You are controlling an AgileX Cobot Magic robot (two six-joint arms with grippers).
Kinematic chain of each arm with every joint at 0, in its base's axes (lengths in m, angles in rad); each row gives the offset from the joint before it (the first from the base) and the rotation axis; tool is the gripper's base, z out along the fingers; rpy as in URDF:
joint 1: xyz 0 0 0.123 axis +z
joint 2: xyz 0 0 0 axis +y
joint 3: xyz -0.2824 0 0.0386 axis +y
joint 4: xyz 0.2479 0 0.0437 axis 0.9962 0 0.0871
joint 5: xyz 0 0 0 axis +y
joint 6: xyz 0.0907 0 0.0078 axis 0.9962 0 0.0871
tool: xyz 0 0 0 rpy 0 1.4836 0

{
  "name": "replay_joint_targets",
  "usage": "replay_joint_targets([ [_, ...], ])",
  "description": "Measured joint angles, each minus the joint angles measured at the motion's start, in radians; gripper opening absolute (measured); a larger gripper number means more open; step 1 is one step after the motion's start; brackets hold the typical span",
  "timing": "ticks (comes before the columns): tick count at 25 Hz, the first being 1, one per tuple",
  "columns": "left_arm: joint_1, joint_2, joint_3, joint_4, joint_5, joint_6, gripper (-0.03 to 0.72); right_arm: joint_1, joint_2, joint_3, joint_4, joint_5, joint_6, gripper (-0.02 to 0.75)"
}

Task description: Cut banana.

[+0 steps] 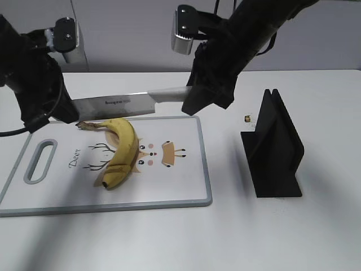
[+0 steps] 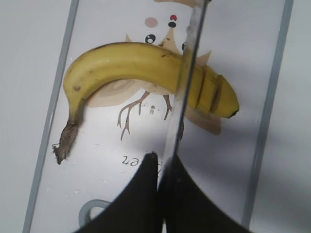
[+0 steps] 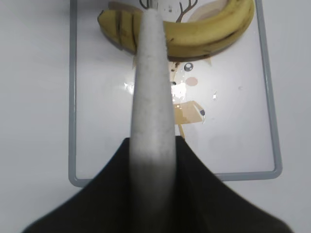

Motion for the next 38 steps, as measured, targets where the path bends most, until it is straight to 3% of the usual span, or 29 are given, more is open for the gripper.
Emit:
replay_joint_targets([
  [8,-0.087,0.046,0.081,0.12,-0.17,-0.107,0.003,0.002,0.041,0.096,-0.073,-0.074,0.047,0.169],
  [19,-0.093,0.138,0.126,0.127,-0.283,-0.114,0.003,0.012,0.079,0.127,-0.081,-0.144,0.049,0.169],
  [38,-0.093,0.183,0.125,0.118,-0.289,-0.114,0.003,0.016,0.115,0.126,-0.08,-0.15,0.05,0.169],
])
